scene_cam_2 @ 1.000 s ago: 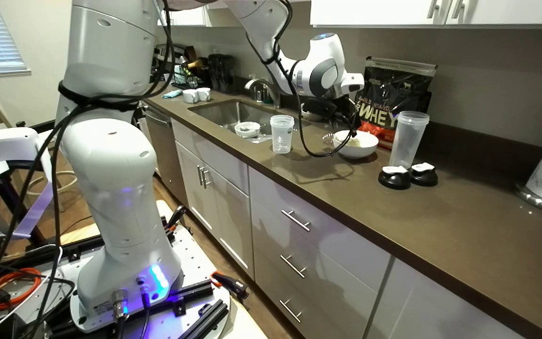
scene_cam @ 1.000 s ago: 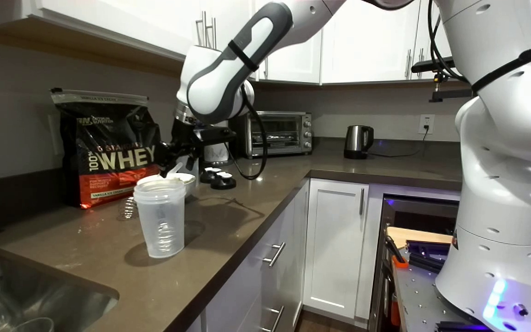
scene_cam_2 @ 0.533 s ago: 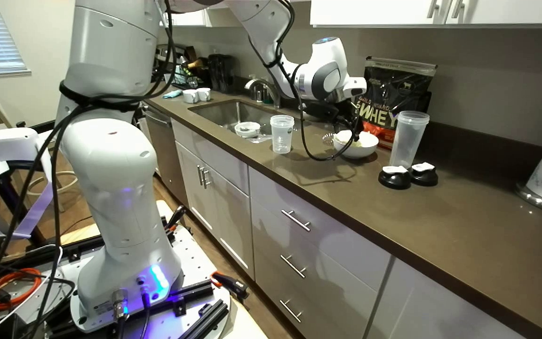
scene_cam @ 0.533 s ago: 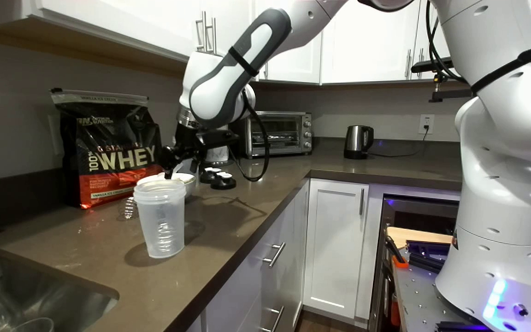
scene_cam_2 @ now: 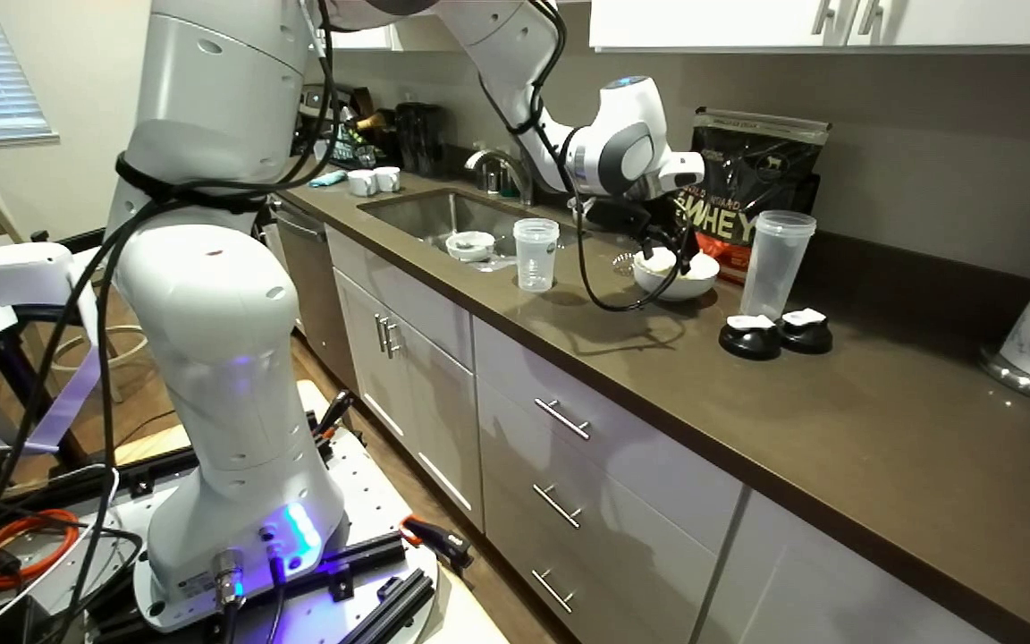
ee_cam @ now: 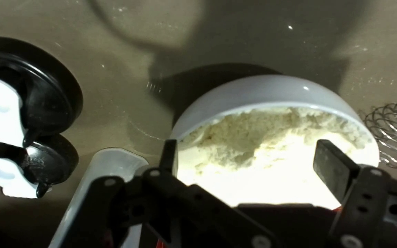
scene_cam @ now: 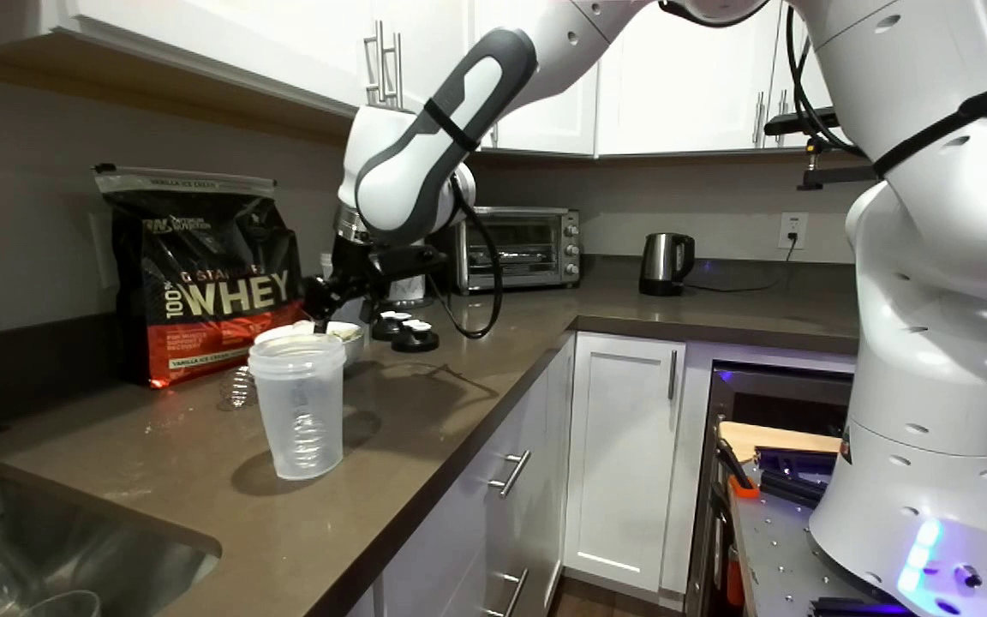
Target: Slide the bowl forward
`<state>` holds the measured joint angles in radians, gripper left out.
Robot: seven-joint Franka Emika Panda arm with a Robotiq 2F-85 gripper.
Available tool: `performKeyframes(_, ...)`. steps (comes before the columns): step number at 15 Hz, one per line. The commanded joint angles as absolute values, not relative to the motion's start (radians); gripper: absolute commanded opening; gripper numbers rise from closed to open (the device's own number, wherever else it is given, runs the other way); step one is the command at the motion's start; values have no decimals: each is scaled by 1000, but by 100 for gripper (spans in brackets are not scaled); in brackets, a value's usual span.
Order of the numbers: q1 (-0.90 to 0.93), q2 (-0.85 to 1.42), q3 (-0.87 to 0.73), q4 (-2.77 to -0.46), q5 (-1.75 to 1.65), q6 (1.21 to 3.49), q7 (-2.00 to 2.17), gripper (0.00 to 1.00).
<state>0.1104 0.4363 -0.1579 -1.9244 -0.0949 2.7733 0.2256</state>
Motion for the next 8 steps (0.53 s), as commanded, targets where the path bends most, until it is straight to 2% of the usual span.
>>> performKeyframes(1, 121, 456, -175, -1908, -129, 2787, 260, 100)
performKeyframes(8, 120, 457, -178, -1913, -130, 2778, 255, 100)
